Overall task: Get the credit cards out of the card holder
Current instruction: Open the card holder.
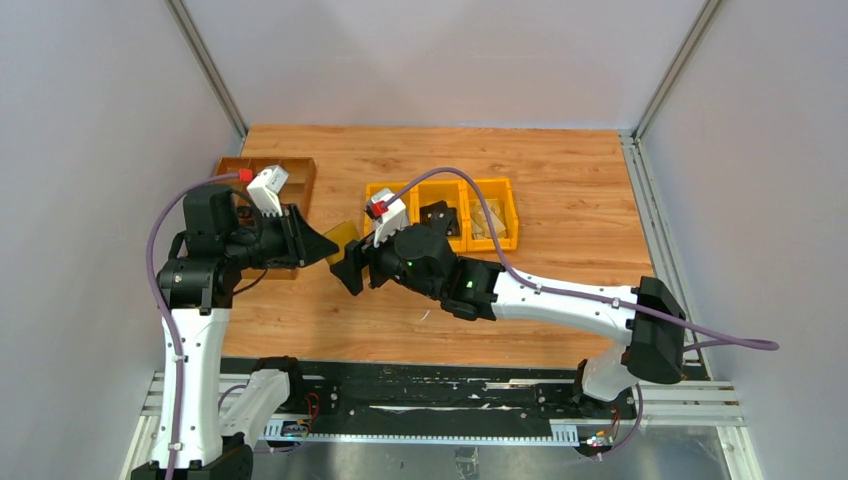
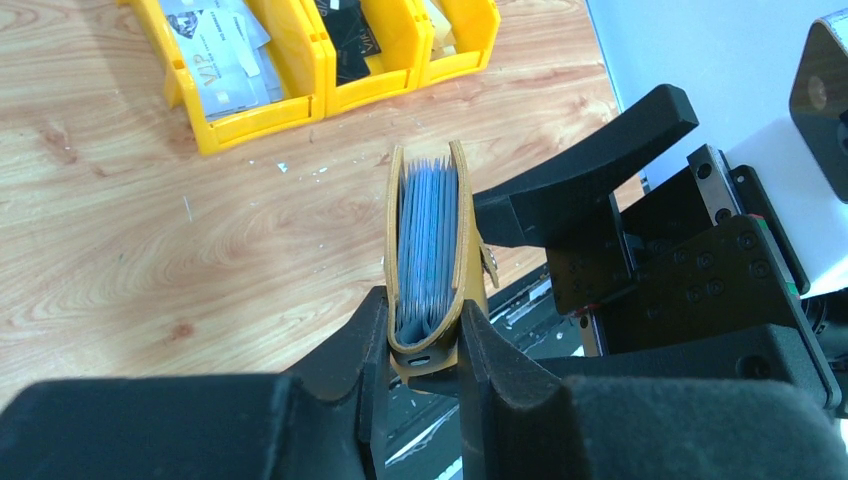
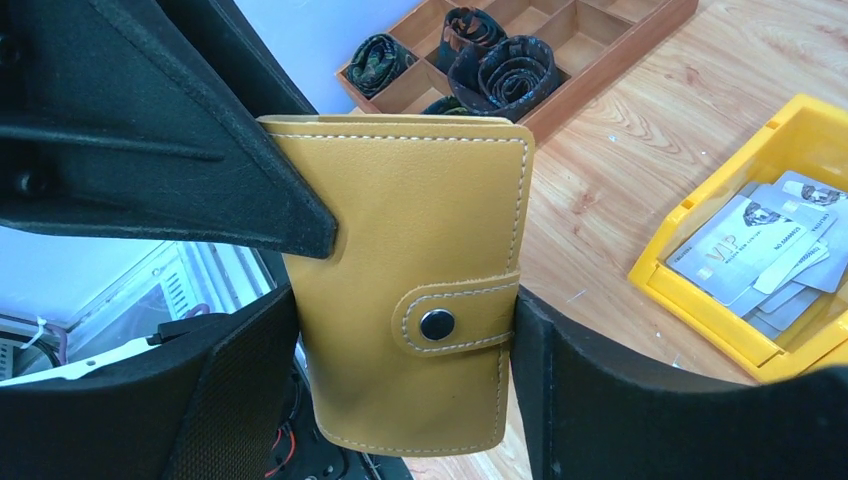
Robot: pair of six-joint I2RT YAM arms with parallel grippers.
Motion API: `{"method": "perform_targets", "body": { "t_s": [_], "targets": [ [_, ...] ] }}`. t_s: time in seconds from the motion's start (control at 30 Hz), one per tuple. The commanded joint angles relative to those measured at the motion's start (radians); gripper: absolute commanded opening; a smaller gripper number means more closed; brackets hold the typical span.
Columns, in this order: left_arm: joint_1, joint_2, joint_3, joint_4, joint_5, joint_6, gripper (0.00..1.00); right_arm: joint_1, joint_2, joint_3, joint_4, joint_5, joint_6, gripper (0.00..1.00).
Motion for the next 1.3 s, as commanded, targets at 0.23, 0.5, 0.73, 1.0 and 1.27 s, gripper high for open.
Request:
{"method": "perform_targets", "body": {
  "t_s": [0.23,0.5,0.73,1.0,1.27],
  "targets": [
    [0.007,-0.016,0.069,-0.006,-0.014,0.005,0.00,-0.045,-0.096,0.050,-0.169,-0.073,0.023,0.88],
    [0.008,-0.022,0.099,-0.015,-0.036,0.010,0.00,-0.084,-0.057,0.208,-0.419,-0.070,0.077,0.90],
    [0.007,-0.030,0.082,-0.016,-0.045,0.027,0.00,-0.090,-0.049,0.246,-0.484,-0.040,0.140,0.84],
    [0.007,-0.037,0.080,-0.022,-0.049,0.067,0.00,-0.090,-0.013,0.291,-0.548,0.022,0.213,0.79],
    [0.006,-0.057,0.056,-0.033,-0.076,0.143,0.00,-0.089,-0.007,0.320,-0.589,0.055,0.270,0.70]
  ]
}}
